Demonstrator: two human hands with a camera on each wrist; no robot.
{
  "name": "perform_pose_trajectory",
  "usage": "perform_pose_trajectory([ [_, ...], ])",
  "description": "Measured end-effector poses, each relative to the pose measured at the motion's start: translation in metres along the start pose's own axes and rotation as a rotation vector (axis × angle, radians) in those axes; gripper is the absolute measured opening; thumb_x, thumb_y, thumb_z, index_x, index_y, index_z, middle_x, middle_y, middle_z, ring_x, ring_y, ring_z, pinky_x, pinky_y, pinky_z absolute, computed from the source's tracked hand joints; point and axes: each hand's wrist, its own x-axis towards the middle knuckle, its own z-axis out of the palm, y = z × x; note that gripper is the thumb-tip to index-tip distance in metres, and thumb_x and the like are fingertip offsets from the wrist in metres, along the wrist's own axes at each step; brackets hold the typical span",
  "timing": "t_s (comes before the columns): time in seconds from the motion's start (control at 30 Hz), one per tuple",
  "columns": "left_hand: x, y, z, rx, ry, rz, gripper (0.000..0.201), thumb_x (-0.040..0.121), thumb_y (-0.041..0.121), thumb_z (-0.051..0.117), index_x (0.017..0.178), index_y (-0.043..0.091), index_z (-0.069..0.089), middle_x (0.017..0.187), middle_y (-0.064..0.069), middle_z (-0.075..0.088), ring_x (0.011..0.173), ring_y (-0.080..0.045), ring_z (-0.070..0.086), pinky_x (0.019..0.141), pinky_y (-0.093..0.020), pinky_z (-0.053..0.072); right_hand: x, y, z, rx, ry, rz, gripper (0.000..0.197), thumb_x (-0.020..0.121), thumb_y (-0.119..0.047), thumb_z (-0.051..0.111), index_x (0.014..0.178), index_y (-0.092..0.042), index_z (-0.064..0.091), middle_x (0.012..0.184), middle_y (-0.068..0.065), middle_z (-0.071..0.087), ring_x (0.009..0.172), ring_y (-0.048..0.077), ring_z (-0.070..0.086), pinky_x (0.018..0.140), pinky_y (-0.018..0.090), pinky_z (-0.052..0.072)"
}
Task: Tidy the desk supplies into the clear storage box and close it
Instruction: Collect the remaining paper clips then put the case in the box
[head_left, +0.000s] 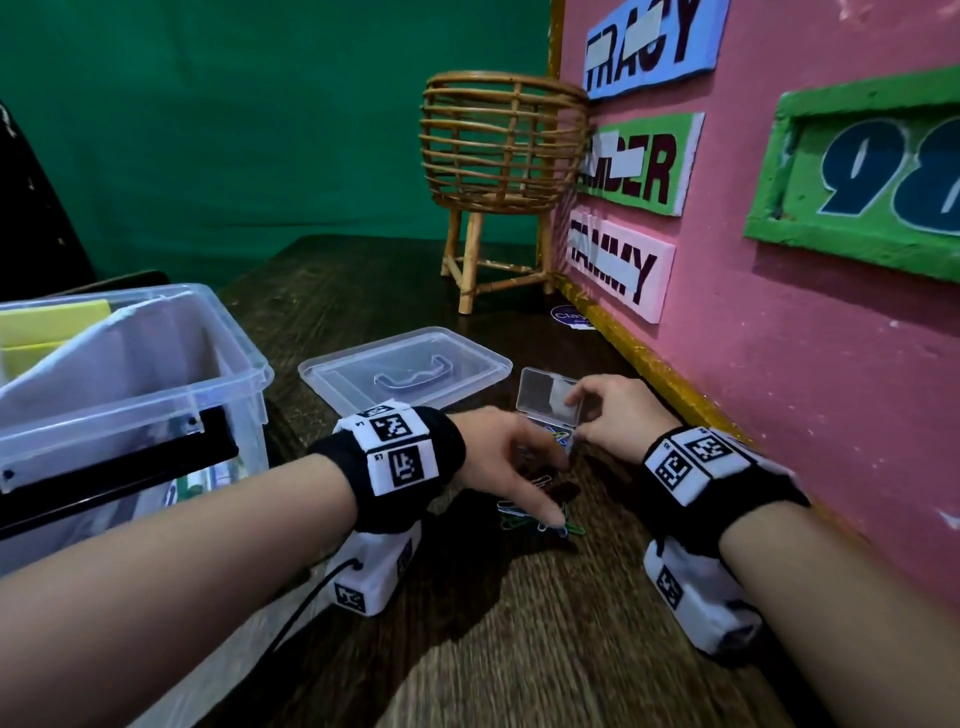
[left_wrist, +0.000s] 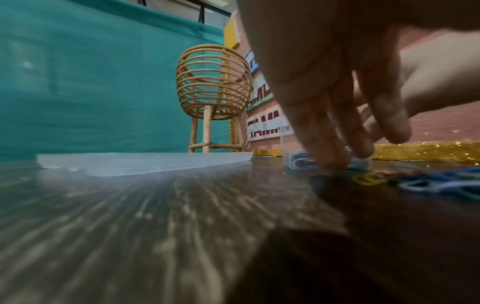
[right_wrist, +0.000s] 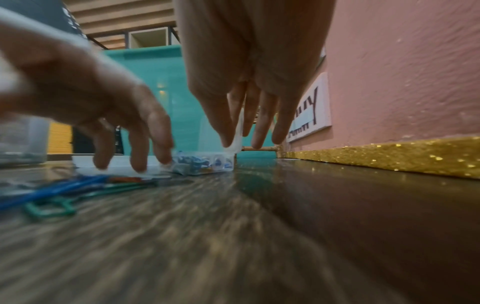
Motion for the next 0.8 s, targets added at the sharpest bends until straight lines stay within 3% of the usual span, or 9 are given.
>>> perform_pose_trajectory([
  [0.1,-0.001,0.000,0.003,0.152,-0.074,0.055,0.066,0.070,0.043,0.076,0.130,0.039,0.049,0.137,0.007,0.047,0.125,-0.014,0.044,0.103,-0.025,0.035,0.001,-0.001,-0.001,0.012,0.025,0.024,0.020,0.074,-0.011,0.073,0.085,-0.025,0.063,0.103,0.004,0.065,0.084,0.014,0.055,0.073,0.023,0.041],
  [0.2,0.000,-0.001,0.007,0.140,-0.046,0.097,0.051,0.071,0.032,0.078,0.119,0.030,0.063,0.127,0.003,0.057,0.117,-0.014,0.051,0.100,-0.024,0.040,-0.001,-0.001,-0.003,0.037,0.076,0.050,0.013,0.074,-0.011,0.074,0.075,-0.020,0.064,0.088,0.001,0.061,0.080,0.012,0.051,0.070,0.022,0.036],
  [0.3,0.001,-0.003,0.008,0.085,0.021,0.081,0.037,0.071,0.023,0.079,0.107,0.026,0.071,0.112,0.003,0.069,0.103,-0.010,0.059,0.088,-0.018,0.046,-0.002,0.001,-0.003,0.059,0.107,0.071,0.015,0.072,-0.005,0.073,0.067,-0.018,0.066,0.081,0.000,0.062,0.079,0.013,0.054,0.070,0.023,0.038],
  [0.4,0.003,-0.004,0.007,0.101,0.086,0.084,0.030,0.073,0.019,0.076,0.103,0.021,0.073,0.105,0.001,0.072,0.086,-0.002,0.055,0.065,0.000,0.038,-0.002,0.000,-0.004,0.052,0.104,0.086,0.021,0.072,-0.002,0.070,0.062,-0.019,0.065,0.081,0.000,0.064,0.082,0.014,0.056,0.072,0.024,0.040],
  [0.43,0.003,-0.005,0.007,0.108,0.095,0.090,0.028,0.074,0.018,0.076,0.102,0.020,0.074,0.104,0.001,0.072,0.084,-0.001,0.054,0.064,0.000,0.037,-0.003,0.000,-0.004,0.047,0.109,0.088,0.023,0.073,0.000,0.068,0.061,-0.020,0.063,0.080,0.000,0.063,0.082,0.014,0.056,0.072,0.024,0.040],
  [0.57,0.004,-0.006,0.004,0.091,0.147,0.079,0.026,0.075,0.015,0.075,0.101,0.016,0.074,0.105,-0.002,0.072,0.086,-0.007,0.057,0.082,-0.023,0.048,-0.005,-0.002,-0.006,0.033,0.127,0.113,0.029,0.075,0.003,0.061,0.057,-0.021,0.061,0.074,-0.004,0.062,0.084,0.016,0.060,0.072,0.027,0.047],
  [0.67,0.007,-0.005,0.001,0.077,0.255,0.071,0.026,0.077,0.015,0.074,0.103,0.014,0.073,0.107,-0.003,0.071,0.093,-0.014,0.063,0.082,-0.021,0.047,-0.006,-0.004,-0.007,0.037,0.131,0.124,0.029,0.073,0.002,0.061,0.055,-0.021,0.060,0.076,-0.001,0.066,0.082,0.018,0.062,0.074,0.031,0.053],
  [0.8,0.016,-0.002,-0.005,-0.005,0.447,0.108,0.023,0.077,0.012,0.073,0.100,0.011,0.074,0.101,-0.004,0.073,0.091,-0.013,0.064,0.074,-0.010,0.044,-0.007,-0.005,-0.008,0.068,0.113,0.108,0.030,0.072,0.001,0.062,0.053,-0.022,0.060,0.067,-0.006,0.061,0.078,0.014,0.059,0.067,0.026,0.047],
])
